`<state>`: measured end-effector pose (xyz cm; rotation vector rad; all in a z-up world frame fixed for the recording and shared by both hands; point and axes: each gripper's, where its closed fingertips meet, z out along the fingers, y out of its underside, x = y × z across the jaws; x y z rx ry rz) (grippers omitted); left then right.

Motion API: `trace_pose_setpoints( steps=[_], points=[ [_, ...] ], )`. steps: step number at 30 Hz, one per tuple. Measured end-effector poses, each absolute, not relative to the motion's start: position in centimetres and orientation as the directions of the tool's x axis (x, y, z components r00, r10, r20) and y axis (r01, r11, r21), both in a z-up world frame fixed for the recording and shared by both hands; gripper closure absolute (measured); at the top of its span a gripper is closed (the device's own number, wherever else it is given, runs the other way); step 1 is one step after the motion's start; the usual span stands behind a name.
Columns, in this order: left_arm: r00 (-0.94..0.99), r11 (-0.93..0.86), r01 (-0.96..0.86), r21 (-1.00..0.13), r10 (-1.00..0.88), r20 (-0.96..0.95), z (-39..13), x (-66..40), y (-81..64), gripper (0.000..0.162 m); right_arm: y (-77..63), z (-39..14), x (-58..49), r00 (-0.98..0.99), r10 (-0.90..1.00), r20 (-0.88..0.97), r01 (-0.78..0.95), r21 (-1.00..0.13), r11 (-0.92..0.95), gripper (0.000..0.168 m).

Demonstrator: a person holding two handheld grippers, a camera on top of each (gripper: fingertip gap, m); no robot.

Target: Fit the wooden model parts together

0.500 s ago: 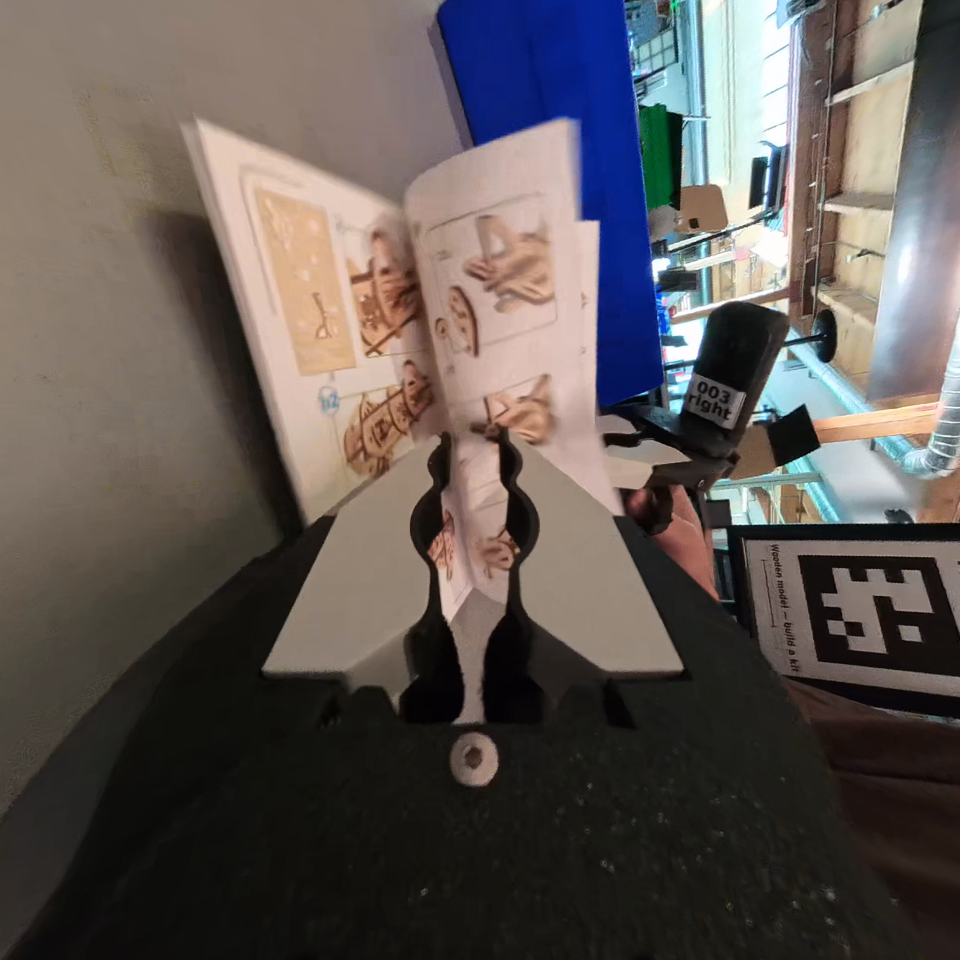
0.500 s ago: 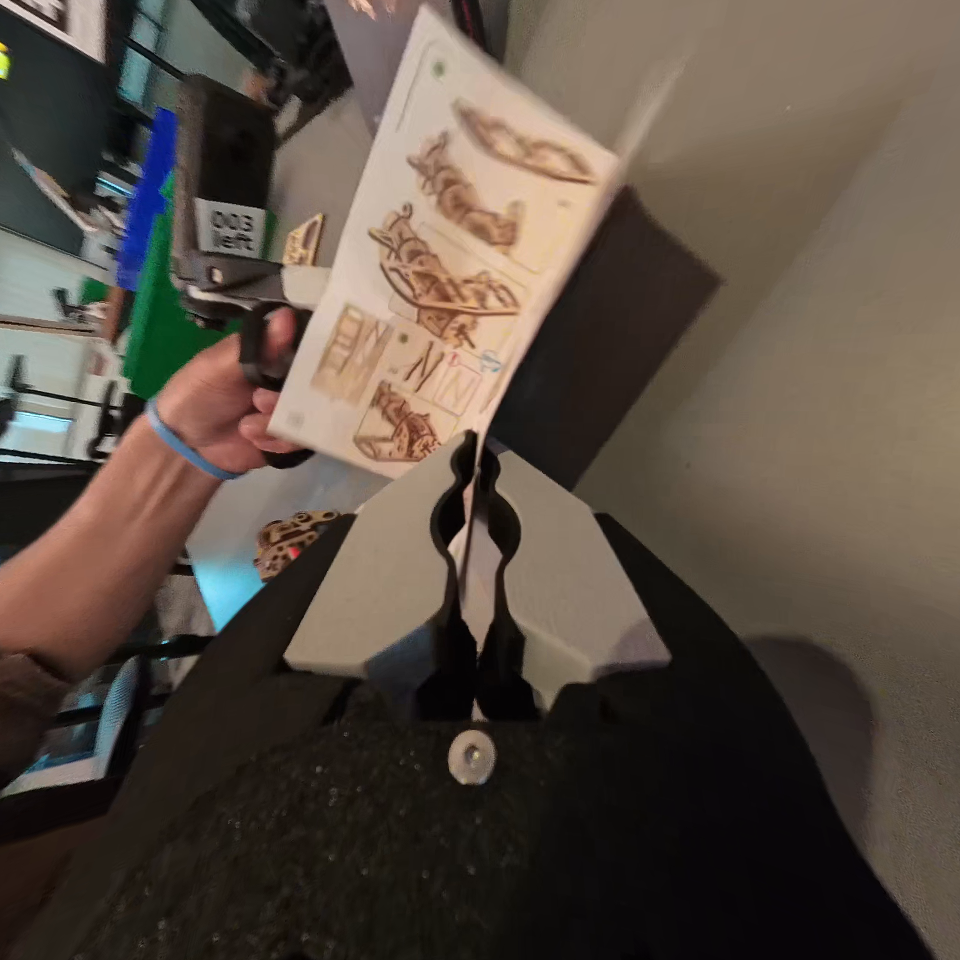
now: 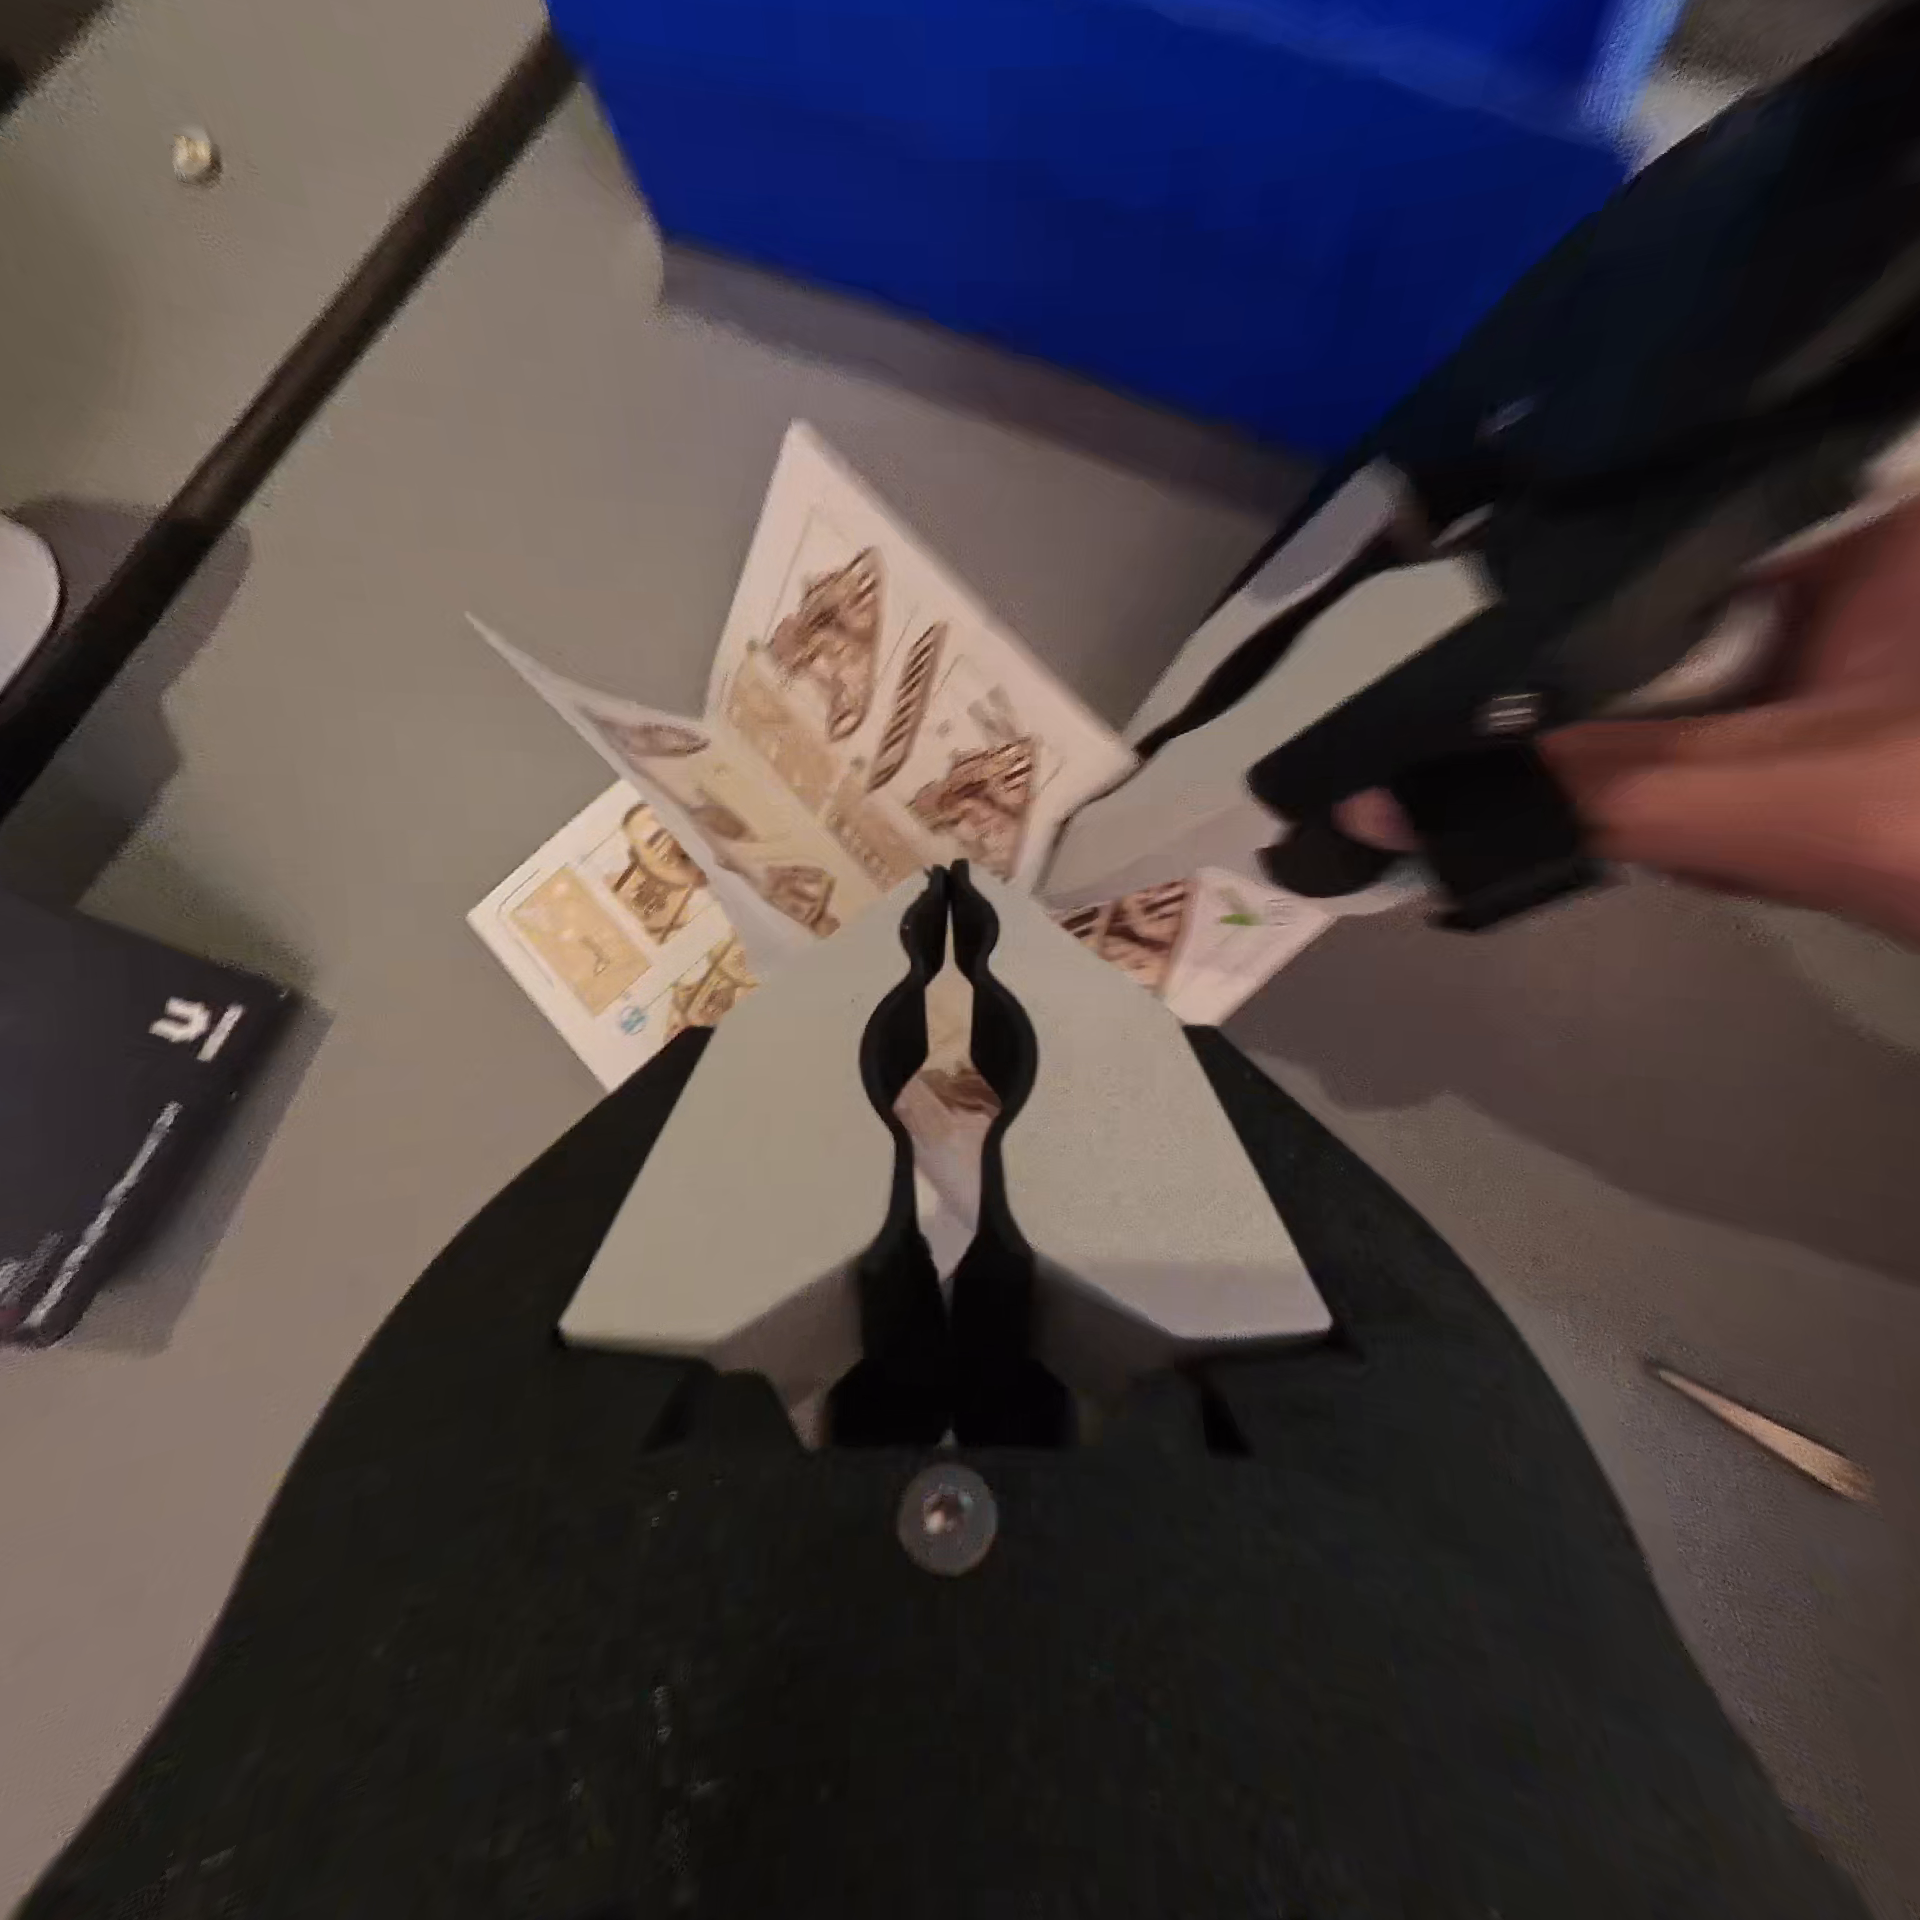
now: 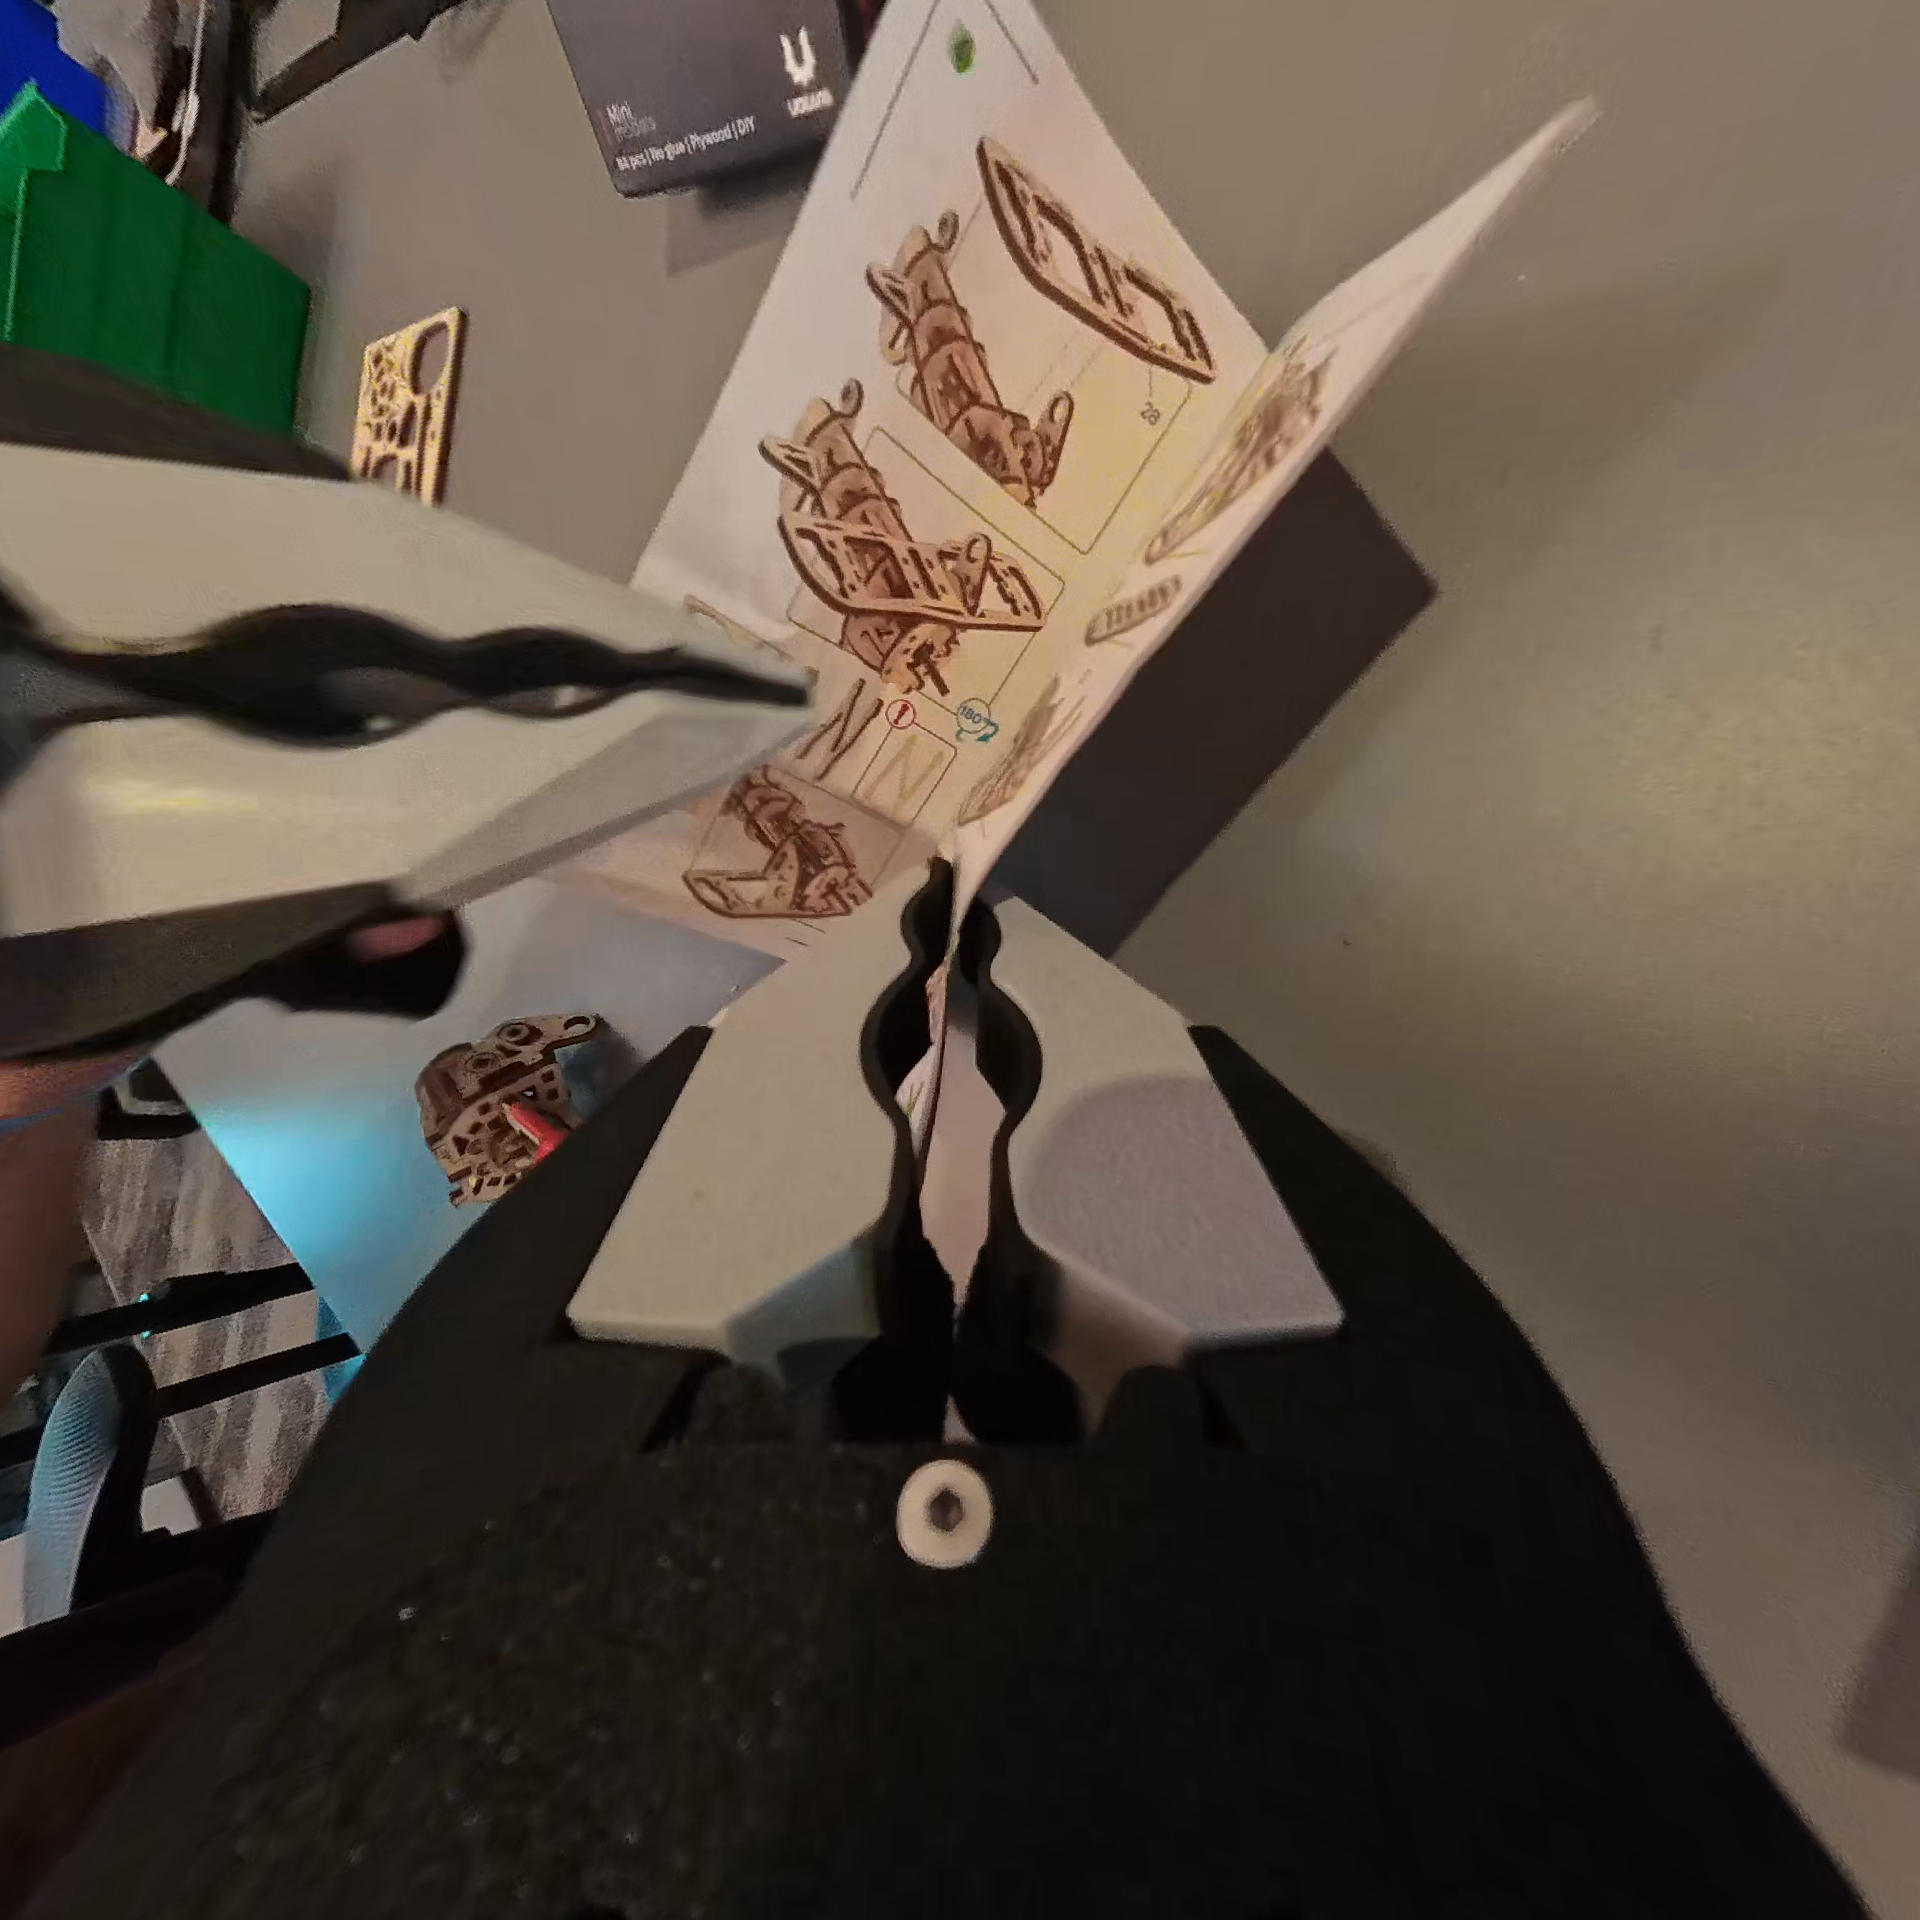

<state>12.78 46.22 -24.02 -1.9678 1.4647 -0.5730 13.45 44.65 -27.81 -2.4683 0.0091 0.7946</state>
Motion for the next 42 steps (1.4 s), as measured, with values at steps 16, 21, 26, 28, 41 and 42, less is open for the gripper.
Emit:
trace_pose_setpoints(
  steps=[16, 21, 26, 28, 41, 42],
  points=[
    [0.348, -0.304, -0.727, -0.616, -0.936, 0.051, -31.4, 9.3, 48.8, 0.162, 44.8, -20.8, 16.6, 0.945, 0.269, -0.185, 0.039, -0.755, -0.655, 0.122],
    [0.351, -0.318, -0.725, -0.611, -0.934, 0.069, -31.4, 9.6, 48.6, 0.162, 46.1, -16.5, 10.8, 0.881, 0.357, -0.312, -0.074, -0.834, -0.547, 0.128],
    [0.388, -0.387, -0.666, -0.638, -0.91, 0.147, -31.4, 9.6, 48.6, 0.162, 48.2, -25.4, 10.7, 0.859, 0.341, -0.383, -0.079, -0.756, -0.65, 0.13],
    [0.398, -0.411, -0.642, -0.648, -0.9, 0.176, -31.4, 9.6, 48.6, 0.162, 48.6, -26.8, 11.7, 0.886, 0.314, -0.341, -0.07, -0.769, -0.636, 0.122],
    [0.37, -0.441, -0.584, -0.682, -0.892, 0.26, -31.3, 8.8, 48.6, 0.162, 47.7, -31.3, 12.8, 0.909, 0.415, 0.034, 0.303, -0.738, -0.603, 0.109],
    [0.365, -0.443, -0.584, -0.68, -0.892, 0.267, -31.3, 8.7, 48.6, 0.162, 47.7, -31.4, 12.8, 0.91, 0.415, 0.005, 0.284, -0.736, -0.614, 0.109]
  ],
)
